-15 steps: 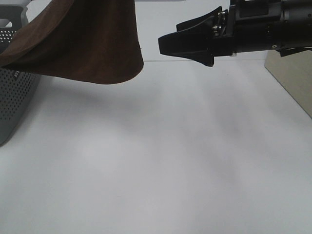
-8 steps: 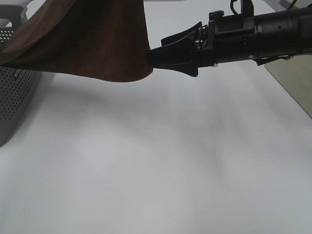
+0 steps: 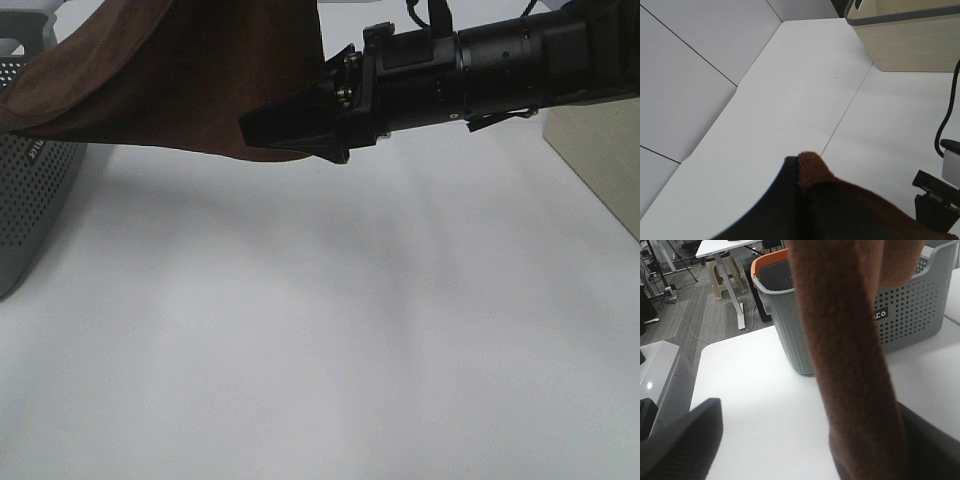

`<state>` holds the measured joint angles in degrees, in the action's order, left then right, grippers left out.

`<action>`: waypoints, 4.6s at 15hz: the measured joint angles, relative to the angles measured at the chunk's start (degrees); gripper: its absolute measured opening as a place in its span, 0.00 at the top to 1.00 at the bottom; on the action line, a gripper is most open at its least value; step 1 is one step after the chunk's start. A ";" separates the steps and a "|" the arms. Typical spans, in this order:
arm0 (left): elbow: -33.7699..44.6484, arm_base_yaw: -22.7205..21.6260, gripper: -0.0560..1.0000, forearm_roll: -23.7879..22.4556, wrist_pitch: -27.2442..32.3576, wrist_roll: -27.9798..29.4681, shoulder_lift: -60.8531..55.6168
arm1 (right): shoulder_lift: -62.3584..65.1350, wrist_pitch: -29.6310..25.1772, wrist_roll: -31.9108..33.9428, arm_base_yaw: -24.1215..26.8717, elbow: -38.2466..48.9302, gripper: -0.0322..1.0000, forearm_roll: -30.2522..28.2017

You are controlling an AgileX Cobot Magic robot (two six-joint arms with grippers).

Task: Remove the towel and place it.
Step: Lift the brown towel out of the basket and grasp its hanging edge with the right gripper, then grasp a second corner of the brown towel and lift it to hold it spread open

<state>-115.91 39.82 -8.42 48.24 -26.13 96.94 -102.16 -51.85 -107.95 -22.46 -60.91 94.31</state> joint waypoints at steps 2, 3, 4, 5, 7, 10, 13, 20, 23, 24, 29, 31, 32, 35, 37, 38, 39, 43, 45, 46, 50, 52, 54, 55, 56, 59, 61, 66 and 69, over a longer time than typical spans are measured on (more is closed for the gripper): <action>0.00 0.00 0.95 0.00 0.00 0.00 0.00 | 0.00 1.09 0.17 -0.17 0.00 0.39 0.00; 0.00 0.00 0.95 0.00 0.00 0.00 0.00 | 0.00 1.72 0.23 -0.17 0.00 0.52 0.00; 0.00 0.00 0.95 0.00 0.00 0.00 0.00 | 0.00 2.52 0.23 -0.17 0.00 0.63 0.00; 0.00 0.00 0.95 0.00 0.00 0.00 0.00 | -0.11 2.92 0.23 -0.17 0.00 0.74 0.00; 0.00 0.00 0.95 0.00 0.00 0.00 0.06 | -0.11 2.18 0.23 -0.17 0.00 0.96 -0.69; 0.00 0.00 0.95 0.00 0.17 0.00 0.06 | -0.11 1.89 1.89 -0.17 0.00 0.96 -0.46; 0.00 0.00 0.95 -0.23 1.09 0.00 0.06 | 0.34 5.50 28.07 -0.17 -3.84 0.96 -15.07; 0.00 0.00 0.95 -1.09 1.38 -2.35 0.06 | 6.13 -15.36 88.87 -0.17 -31.63 0.96 -75.17; 0.00 -0.57 0.95 -3.27 1.32 -5.21 0.06 | 6.19 -17.30 92.13 -0.17 -43.89 0.96 -85.94; 0.00 -1.43 0.95 -3.72 1.32 -5.61 0.06 | 6.19 -17.42 92.13 -0.17 -47.38 0.96 -86.69; 0.00 -9.45 0.95 -4.30 -4.76 -6.76 0.06 | 3.27 -16.16 92.07 -0.17 -58.44 0.96 -95.00; 0.00 -11.06 0.95 -4.24 -8.37 -7.56 0.17 | 2.81 -11.52 92.02 -0.17 -60.28 0.96 -97.23; 0.00 -11.86 0.95 -4.24 -11.06 -7.56 0.40 | 2.69 -8.25 91.90 -0.17 -61.71 0.96 -98.09; 0.00 -13.35 0.95 -5.79 -22.80 -7.73 2.58 | 2.64 4.70 91.85 -0.17 -64.57 0.96 -99.01; 0.00 -13.35 0.95 -6.99 -28.93 -7.73 3.67 | 2.41 10.71 91.85 -0.17 -64.57 0.96 -99.06; 0.00 -13.64 0.95 -7.56 -32.49 -7.73 4.53 | 2.12 13.12 91.85 -0.17 -64.57 0.96 -99.12; 0.00 -13.81 0.95 -7.73 -35.58 -7.73 5.33 | 1.66 15.36 91.85 -0.17 -64.57 0.96 -99.12; 0.00 -17.88 0.95 -7.79 -46.35 -7.73 9.28 | -2.29 22.75 91.85 -0.17 -64.86 0.96 -99.29; 0.00 -19.65 0.95 -7.79 -49.05 -7.73 10.66 | -4.24 25.38 91.85 -0.17 -65.09 0.96 -99.29; 0.00 -21.37 0.95 -7.79 -52.54 -7.73 12.32 | -6.65 29.79 91.85 -0.17 -65.09 0.96 -99.24; -0.06 -23.72 0.95 -7.73 -63.08 -7.73 15.07 | -10.71 39.88 91.85 0.57 -66.06 0.96 -93.45; -1.49 -24.35 0.95 -7.73 -66.12 -7.73 16.62 | -12.43 40.97 91.85 1.60 -67.38 0.96 -90.81; -6.88 -24.64 0.95 -7.73 -67.27 -7.73 20.34 | -14.09 42.57 91.85 2.41 -68.53 0.96 -89.55; -11.00 -24.64 0.95 -7.73 -67.38 -7.73 23.15 | -14.61 43.77 91.85 2.46 -68.58 0.96 -89.27; -15.18 -24.64 0.95 -7.73 -67.32 -7.73 25.90 | -15.07 44.81 91.85 2.46 -68.58 0.96 -88.98; -29.45 -24.69 0.95 -9.28 -65.55 -7.73 36.27 | -16.79 46.12 91.85 3.95 -68.87 0.96 -88.64; -31.34 -24.81 0.95 -9.45 -65.43 -7.73 37.87 | -17.30 47.10 91.85 4.98 -68.93 0.96 -87.38; -31.80 -25.55 0.95 -9.68 -65.37 -6.76 38.33 | -17.30 49.27 91.85 5.39 -69.10 0.96 -84.80; -31.80 -25.67 0.95 -9.85 -65.37 -6.30 38.33 | -17.30 49.05 91.85 5.39 -69.10 0.96 -84.40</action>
<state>-147.71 14.15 -18.28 -17.13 -32.43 135.28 -119.46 -2.81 -16.10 -17.07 -130.00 9.91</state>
